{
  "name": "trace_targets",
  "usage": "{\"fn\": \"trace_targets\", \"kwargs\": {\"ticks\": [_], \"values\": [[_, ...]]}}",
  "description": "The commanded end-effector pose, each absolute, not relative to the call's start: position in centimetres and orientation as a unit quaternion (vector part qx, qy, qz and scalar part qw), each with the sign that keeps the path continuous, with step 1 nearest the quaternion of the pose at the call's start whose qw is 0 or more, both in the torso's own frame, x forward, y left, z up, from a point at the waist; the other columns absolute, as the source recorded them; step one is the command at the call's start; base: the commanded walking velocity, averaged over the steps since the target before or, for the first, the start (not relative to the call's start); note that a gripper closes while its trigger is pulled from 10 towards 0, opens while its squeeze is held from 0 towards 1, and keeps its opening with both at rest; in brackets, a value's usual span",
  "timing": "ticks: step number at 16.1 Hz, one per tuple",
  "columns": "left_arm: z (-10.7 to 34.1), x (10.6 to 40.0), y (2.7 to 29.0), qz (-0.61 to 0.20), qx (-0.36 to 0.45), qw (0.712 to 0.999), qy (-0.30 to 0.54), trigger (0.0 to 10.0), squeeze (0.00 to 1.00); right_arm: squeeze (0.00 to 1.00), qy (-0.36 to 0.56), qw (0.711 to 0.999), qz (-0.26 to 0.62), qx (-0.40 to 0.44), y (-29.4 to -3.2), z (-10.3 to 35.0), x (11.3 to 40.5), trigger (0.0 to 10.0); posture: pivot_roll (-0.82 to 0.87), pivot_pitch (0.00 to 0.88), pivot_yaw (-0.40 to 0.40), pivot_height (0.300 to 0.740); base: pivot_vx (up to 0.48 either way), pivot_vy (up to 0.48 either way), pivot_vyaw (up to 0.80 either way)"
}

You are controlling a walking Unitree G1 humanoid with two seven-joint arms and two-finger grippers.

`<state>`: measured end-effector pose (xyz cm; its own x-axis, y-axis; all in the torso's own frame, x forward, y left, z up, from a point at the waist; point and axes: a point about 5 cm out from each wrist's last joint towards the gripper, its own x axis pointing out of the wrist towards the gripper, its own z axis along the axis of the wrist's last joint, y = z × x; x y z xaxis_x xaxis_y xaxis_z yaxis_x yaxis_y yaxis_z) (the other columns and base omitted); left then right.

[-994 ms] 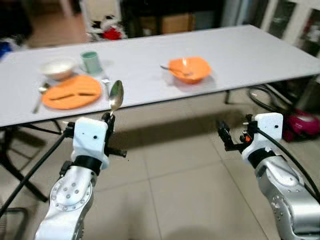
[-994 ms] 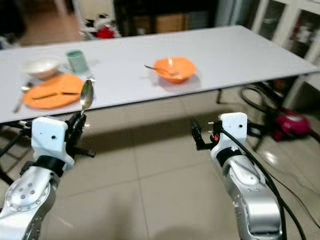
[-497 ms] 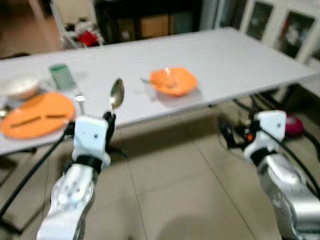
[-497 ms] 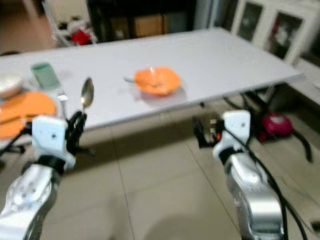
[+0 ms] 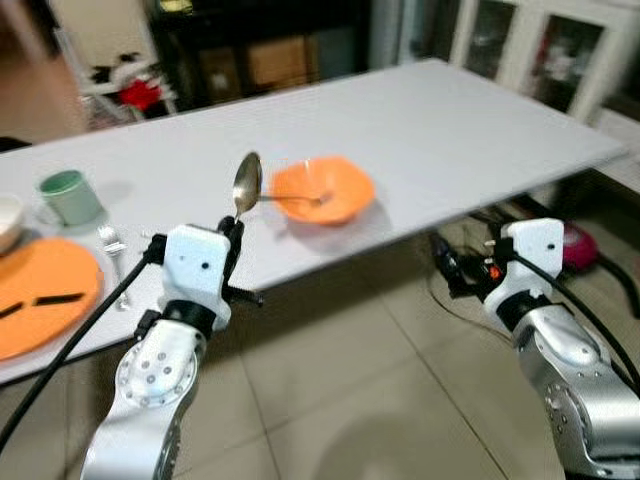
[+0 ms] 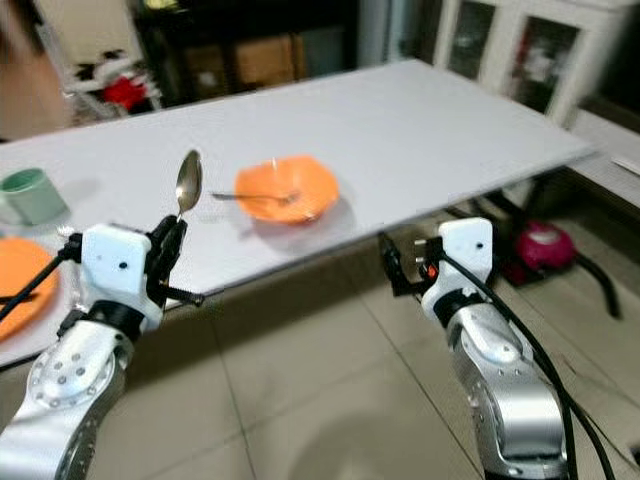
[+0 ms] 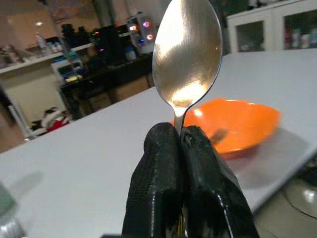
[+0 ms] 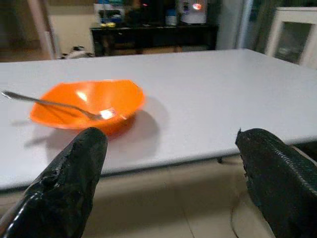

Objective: Setting the table

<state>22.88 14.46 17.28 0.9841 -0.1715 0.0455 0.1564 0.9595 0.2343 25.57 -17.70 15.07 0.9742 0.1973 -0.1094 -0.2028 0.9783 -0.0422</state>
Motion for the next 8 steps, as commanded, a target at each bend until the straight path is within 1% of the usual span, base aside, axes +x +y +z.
{"fn": "trace_targets", "kwargs": {"ticks": [1,6,8], "values": [[17.19,23.15,14.99,-0.076,0.129,0.988,-0.029,10.0,0.00,0.00,0.046,0.992,0.115,-0.021,-16.89,15.33,25.73,10.0,-0.11,0.000,0.043,0.740,0.442,0.000,0.00],[17.17,23.58,14.80,-0.090,0.135,0.986,-0.032,10.0,0.00,0.00,0.045,0.993,0.109,0.000,-16.97,15.31,25.31,10.0,-0.11,0.000,0.051,0.740,0.442,0.000,0.00],[17.11,23.54,14.54,-0.106,0.134,0.985,-0.032,10.0,0.00,0.00,0.042,0.994,0.097,0.015,-17.25,15.34,24.88,10.0,-0.12,0.000,0.058,0.740,0.442,0.000,-0.80]]}}
